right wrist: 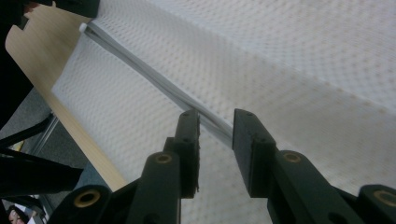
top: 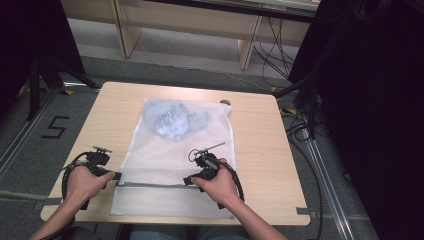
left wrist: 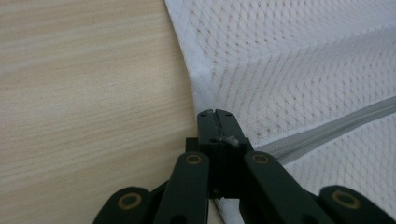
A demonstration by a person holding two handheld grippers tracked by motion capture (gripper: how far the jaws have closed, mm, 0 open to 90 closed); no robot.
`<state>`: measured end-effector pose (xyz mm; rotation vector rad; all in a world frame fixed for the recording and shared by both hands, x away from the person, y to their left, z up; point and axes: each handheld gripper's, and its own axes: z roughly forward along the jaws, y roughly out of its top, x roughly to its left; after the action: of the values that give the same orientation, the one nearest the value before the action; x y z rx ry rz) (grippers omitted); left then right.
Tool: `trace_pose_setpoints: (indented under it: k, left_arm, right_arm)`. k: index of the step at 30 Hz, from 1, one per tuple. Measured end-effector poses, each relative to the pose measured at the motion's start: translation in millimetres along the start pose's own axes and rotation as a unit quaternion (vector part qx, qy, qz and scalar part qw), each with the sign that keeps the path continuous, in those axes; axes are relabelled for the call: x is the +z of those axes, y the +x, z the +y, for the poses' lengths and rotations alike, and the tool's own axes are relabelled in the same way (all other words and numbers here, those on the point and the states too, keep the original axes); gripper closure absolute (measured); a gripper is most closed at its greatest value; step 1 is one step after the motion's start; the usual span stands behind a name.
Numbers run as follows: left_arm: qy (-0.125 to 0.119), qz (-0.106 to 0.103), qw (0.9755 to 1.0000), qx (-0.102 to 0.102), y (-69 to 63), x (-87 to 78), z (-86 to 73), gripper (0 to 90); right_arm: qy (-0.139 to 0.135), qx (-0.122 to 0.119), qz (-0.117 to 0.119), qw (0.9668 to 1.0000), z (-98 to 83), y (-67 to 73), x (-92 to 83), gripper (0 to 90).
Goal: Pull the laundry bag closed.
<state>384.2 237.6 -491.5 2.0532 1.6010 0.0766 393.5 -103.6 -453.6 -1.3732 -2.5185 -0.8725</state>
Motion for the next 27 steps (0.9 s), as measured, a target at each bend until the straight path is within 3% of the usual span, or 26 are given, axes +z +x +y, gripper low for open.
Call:
trace_pose_setpoints:
  k: [1, 2, 3, 5, 8, 11, 19, 21, 24, 27]
  left_arm:
    - [0.003, -0.002, 1.0000, 0.002, 0.1, 0.5, 0.0, 89.7]
    - [0.001, -0.002, 1.0000, -0.004, -0.8, 2.0, -0.4, 89.7]
    - [0.002, 0.000, 1.0000, -0.004, -1.0, 2.2, -0.6, 89.7]
    - [0.000, -0.001, 1.0000, -0.007, -1.1, 3.6, -1.5, 89.7]
    - [0.011, 0.002, 0.9999, -0.008, -1.0, 2.3, -1.0, 89.7]
    - [0.013, 0.001, 0.9998, -0.012, -1.2, 2.5, -1.5, 89.6]
    - [0.019, 0.001, 0.9996, -0.019, -2.0, 2.1, -1.9, 89.6]
    - [0.018, 0.000, 0.9996, -0.021, -1.8, 2.2, -2.0, 89.6]
    - [0.020, -0.001, 0.9995, -0.023, -1.3, 2.0, -2.1, 89.6]
    - [0.022, -0.002, 0.9994, -0.026, -1.2, 1.7, -2.2, 89.6]
  right_arm:
    - [0.003, 0.001, -0.005, 1.0000, 1.8, 3.3, 2.9, 72.6]
    - [0.004, -0.017, 0.006, 0.9998, 6.1, 9.9, 9.1, 73.0]
    - [0.005, -0.008, 0.009, 0.9999, 7.8, 14.3, 11.2, 73.1]
    - [0.006, -0.014, 0.008, 0.9999, 10.0, 17.5, 14.3, 73.3]
    - [0.012, -0.029, 0.027, 0.9991, 19.0, 33.5, 28.0, 73.8]
    - [0.014, -0.034, 0.045, 0.9983, 22.4, 39.5, 36.1, 73.8]
    - [0.027, -0.039, 0.058, 0.9972, 32.6, 55.9, 58.9, 73.8]
    - [0.024, -0.050, 0.050, 0.9972, 34.5, 58.3, 64.6, 73.8]
    - [0.028, -0.058, 0.065, 0.9958, 42.0, 69.2, 73.8, 73.8]
    - [0.026, -0.061, 0.061, 0.9959, 44.0, 74.2, 80.6, 73.8]
